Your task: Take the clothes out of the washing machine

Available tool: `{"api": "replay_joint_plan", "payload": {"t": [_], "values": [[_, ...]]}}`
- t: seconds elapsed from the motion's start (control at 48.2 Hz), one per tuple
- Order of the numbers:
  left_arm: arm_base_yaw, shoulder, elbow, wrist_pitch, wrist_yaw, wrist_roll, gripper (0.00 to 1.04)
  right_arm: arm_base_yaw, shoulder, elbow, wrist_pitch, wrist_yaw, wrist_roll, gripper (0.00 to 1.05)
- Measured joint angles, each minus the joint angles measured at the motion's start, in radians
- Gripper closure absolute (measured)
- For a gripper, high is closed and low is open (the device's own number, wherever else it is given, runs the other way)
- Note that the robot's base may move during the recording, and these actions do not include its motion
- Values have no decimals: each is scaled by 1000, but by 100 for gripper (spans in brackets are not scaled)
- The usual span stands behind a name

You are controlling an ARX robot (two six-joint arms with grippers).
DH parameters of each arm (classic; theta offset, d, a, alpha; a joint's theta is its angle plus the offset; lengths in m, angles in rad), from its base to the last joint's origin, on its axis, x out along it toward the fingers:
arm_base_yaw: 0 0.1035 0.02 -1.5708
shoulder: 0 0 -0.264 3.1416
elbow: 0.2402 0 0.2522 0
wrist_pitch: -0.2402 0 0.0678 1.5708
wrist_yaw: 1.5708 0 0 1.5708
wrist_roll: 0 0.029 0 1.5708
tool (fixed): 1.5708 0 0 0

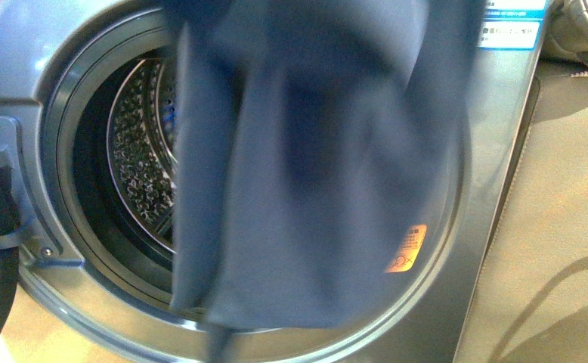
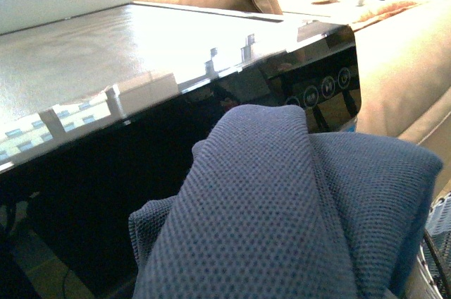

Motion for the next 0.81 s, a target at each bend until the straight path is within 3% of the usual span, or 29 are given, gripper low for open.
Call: {"api": "replay_joint_plan", "payload": {"t": [0.539, 0.808], "values": [[-72, 270, 716, -392, -97, 30, 92, 0, 0, 0, 0, 0, 0, 8], [-92, 294, 798, -432, -108, 34, 92, 0, 0, 0, 0, 0, 0, 8]]}}
